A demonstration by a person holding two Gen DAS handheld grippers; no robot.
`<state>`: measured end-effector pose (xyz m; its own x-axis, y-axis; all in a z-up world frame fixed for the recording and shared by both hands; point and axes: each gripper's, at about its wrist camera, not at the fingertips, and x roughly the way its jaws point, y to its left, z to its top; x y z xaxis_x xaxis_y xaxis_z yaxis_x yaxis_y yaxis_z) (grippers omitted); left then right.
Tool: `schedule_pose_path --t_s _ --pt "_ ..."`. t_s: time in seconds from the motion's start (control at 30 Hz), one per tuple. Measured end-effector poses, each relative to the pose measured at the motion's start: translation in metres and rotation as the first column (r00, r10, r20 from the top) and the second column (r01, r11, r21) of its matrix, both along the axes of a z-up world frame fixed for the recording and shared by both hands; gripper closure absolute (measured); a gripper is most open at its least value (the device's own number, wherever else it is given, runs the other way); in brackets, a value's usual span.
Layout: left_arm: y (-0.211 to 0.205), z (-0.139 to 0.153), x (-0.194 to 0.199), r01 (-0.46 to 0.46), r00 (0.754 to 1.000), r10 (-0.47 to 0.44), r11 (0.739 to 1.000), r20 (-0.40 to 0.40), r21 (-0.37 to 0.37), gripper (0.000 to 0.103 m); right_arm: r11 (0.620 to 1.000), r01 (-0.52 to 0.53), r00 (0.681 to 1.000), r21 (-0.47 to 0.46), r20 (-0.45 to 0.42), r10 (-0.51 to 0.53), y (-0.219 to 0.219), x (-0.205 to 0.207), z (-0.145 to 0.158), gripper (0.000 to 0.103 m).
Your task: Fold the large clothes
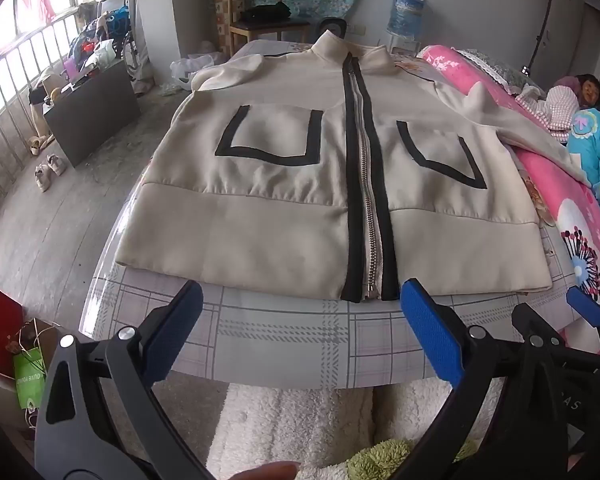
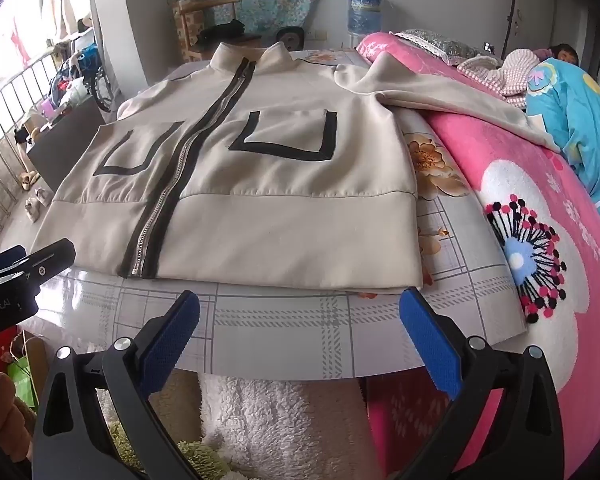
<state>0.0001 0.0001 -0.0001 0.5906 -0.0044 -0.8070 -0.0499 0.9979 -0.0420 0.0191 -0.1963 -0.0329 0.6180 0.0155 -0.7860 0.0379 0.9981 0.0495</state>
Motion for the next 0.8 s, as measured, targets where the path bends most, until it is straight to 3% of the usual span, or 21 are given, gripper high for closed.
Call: schedule_pose_path --t_s 0.8 --pt "0.0000 -0.0001 0.0001 0.000 1.000 0.000 1.000 -0.003 0.001 0.007 1.000 0.005 1.000 -0.004 -0.008 -0.005 0.0019 0.0016 -0.0021 0.005"
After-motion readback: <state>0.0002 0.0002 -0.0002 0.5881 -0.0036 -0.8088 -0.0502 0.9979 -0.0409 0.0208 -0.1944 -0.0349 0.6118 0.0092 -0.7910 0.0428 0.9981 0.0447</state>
